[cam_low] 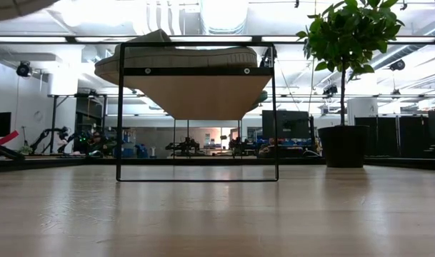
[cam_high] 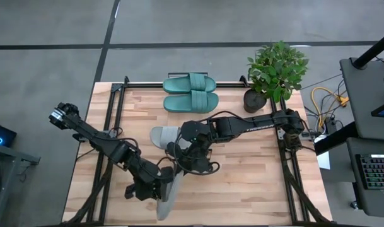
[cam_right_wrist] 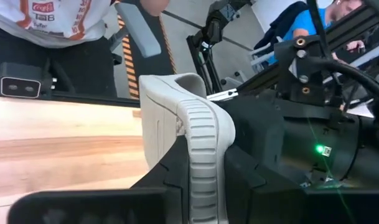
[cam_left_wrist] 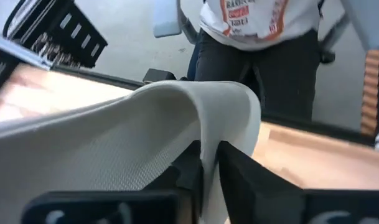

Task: Pick and place slides into the shelf
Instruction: Put the gray slide on the shelf

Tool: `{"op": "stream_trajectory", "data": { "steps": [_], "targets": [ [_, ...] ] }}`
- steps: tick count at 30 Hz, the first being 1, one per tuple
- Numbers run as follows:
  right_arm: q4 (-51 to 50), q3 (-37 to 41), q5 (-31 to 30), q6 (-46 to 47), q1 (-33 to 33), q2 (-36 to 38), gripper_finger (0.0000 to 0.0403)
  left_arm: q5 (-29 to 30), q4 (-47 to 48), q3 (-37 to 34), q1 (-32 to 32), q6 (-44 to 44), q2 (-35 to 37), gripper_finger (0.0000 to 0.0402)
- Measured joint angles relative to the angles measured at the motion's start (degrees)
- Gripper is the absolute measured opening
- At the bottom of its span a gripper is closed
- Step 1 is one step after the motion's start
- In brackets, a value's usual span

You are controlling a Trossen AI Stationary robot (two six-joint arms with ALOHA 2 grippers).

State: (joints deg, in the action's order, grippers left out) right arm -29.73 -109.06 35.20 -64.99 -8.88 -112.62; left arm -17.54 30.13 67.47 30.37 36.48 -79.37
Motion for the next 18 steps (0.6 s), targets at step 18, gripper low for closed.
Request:
{"op": "stream_trajectory", "data": {
  "steps": [18],
  "targets": [
    [0.58, 0.0, -5.55, -1.23, 0.31, 0.79, 0.0047, 6.12, 5.27, -0.14, 6.94, -27.02, 20.75, 0.0148]
  ]
}}
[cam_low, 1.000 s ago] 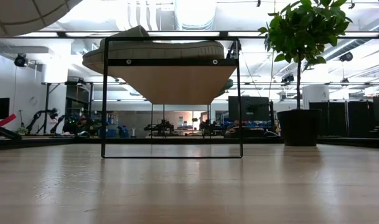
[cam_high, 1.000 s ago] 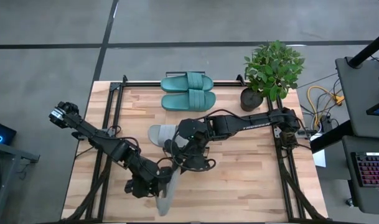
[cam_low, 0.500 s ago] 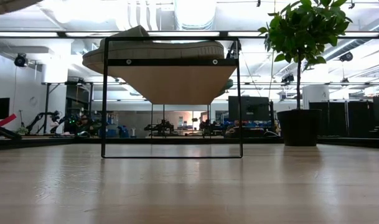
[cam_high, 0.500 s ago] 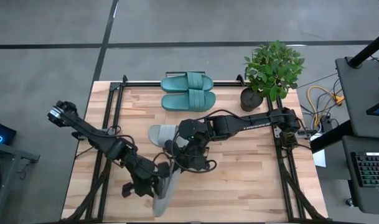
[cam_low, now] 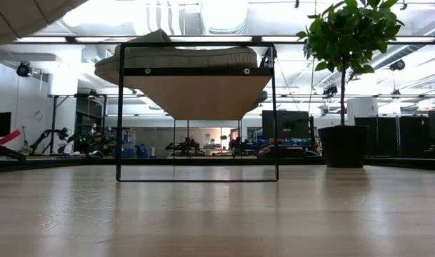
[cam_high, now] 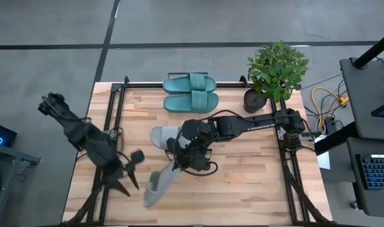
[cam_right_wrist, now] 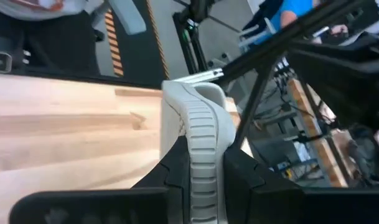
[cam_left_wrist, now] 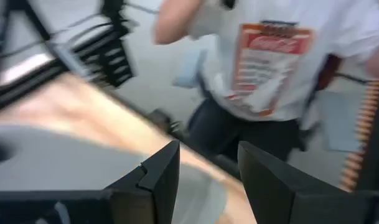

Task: Pick and place slides into the shelf
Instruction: Put the gray slide on the shelf

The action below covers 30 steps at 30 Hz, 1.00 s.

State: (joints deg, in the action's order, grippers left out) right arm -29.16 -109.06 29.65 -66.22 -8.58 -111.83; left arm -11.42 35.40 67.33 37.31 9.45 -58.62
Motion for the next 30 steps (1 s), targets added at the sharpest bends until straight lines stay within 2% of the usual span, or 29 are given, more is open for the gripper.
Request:
{"op": "stream_trajectory", "data": {
  "steps": [4, 7, 13, 23, 26, 30],
  "targets": [
    [1.8, 0.0, -4.78, -0.32, -0.4, 0.77, 0.0047, 12.19, 4.24, -0.99, 0.75, -0.13, 6.36, 0.0148],
    [2.04, 0.0, -9.8, -0.3, -0.9, 2.23, 0.0047, 17.68, 2.87, -2.42, 0.95, -0.15, 10.72, 0.0148],
    [2.44, 0.0, -15.05, -0.42, -1.07, 5.41, 0.0046, 21.92, -1.9, -7.06, 0.95, -0.2, 18.19, 0.0148],
    [5.06, 0.04, -30.03, -0.85, -0.8, 12.38, 0.0045, 26.75, -8.12, -15.97, 0.95, 1.46, 24.12, 0.0148],
    [4.09, 0.04, -37.1, -0.94, -0.47, 13.51, 0.0045, 31.5, -11.38, -18.41, 0.95, 2.35, 25.46, 0.0148],
    [1.78, 0.63, -39.12, -0.37, 1.46, 14.16, 0.0045, 40.76, -16.29, -21.69, 0.95, 4.4, 27.19, 0.0148]
  ]
}}
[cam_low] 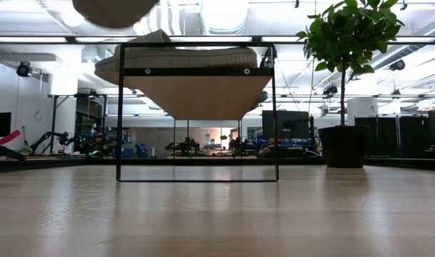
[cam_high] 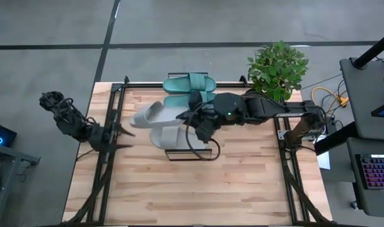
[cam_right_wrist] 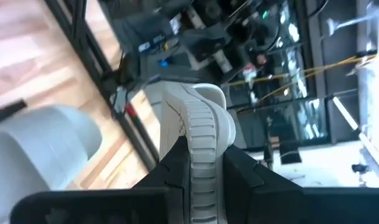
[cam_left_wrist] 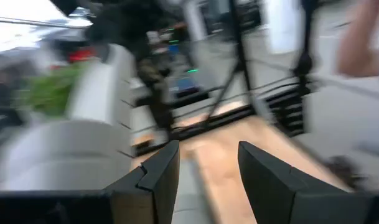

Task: Pick and place slides into the shelf
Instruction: Put the gray slide on the shelf

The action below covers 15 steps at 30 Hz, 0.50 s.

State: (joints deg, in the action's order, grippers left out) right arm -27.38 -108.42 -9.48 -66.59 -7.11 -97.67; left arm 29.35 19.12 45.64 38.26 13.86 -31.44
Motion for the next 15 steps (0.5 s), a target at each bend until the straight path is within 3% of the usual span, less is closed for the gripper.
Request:
{"op": "stream_trajectory", "data": {
  "steps": [5, 12, 15],
  "targets": [
    [-0.36, 0.71, 0.74, -0.14, 3.81, -0.18, 0.0045, 11.43, -5.3, -3.23, 0.0, 3.43, 2.79, 0.0148],
    [-3.86, 1.01, 1.16, 0.85, 8.29, 0.13, 0.0045, 13.09, -10.21, -6.89, 0.0, 9.43, 7.4, 0.0148],
    [-5.18, 2.44, 6.81, 2.18, 9.4, 1.84, 0.0045, 13.07, -10.15, -8.93, 0.0, 9.51, 9.46, 0.0148]
  ]
}}
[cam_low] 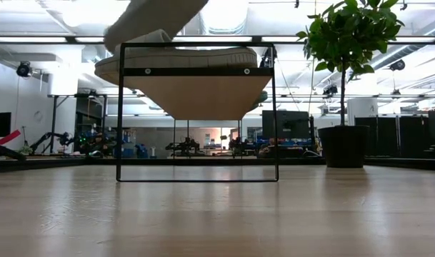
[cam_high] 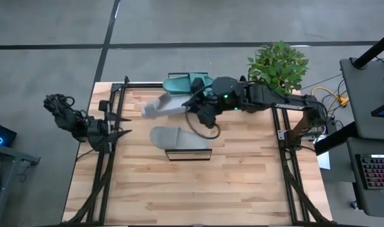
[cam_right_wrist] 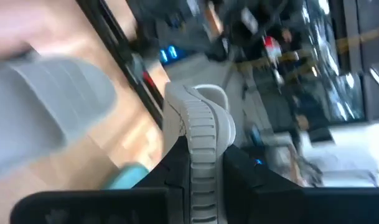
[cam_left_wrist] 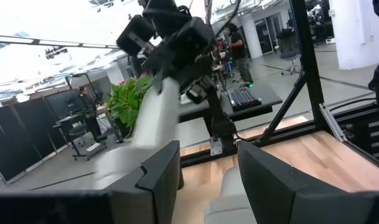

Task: Pick and place slides into the shelf
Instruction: Put the gray slide on the shelf

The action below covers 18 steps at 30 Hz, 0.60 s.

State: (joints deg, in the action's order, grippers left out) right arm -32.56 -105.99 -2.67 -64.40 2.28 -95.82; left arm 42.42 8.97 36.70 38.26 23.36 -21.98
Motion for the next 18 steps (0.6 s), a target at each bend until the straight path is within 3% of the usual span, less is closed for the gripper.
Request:
{"op": "stream_trajectory", "data": {
  "steps": [6, 18],
  "targets": [
    [5.91, 6.91, 13.38, -2.0, 1.47, 5.9, 0.0045, 0.14, -1.32, -3.16, 0.0, 0.69, 3.53, 0.0148],
    [38.9, 38.15, 17.97, -11.78, 3.32, 18.07, 0.0045, 0.14, -1.45, -5.26, 0.0, 1.52, 6.25, 0.0148]
  ]
}}
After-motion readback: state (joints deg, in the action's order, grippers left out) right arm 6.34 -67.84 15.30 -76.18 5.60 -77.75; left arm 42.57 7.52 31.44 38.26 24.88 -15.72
